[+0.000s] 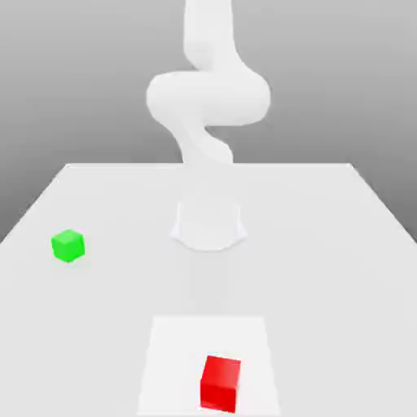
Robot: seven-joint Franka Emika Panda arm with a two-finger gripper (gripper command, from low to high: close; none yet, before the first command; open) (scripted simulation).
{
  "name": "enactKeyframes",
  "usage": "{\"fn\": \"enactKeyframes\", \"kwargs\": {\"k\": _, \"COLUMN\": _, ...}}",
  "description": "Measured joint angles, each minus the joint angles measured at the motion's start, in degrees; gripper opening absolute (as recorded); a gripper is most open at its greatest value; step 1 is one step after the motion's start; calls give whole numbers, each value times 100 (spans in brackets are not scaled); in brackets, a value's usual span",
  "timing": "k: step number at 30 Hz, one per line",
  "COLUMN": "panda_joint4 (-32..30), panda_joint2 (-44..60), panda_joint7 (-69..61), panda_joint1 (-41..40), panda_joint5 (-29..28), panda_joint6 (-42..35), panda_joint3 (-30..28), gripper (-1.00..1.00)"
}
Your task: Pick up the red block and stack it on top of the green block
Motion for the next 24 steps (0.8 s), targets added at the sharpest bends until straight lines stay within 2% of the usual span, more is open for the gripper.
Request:
{"fn": "enactKeyframes", "kwargs": {"k": 16, "panda_joint4": -693, "panda_joint2": 3362, "panda_joint7": 1020, "panda_joint1": -282, "panda_joint5": -326, "panda_joint6": 1331, "panda_joint3": 368, "gripper": 0}}
{"fn": "enactKeyframes", "kwargs": {"k": 24, "panda_joint4": -1027, "panda_joint2": 5008, "panda_joint7": 1318, "panda_joint1": -246, "panda_joint5": -209, "panda_joint6": 2012, "panda_joint3": 402, "gripper": 0}}
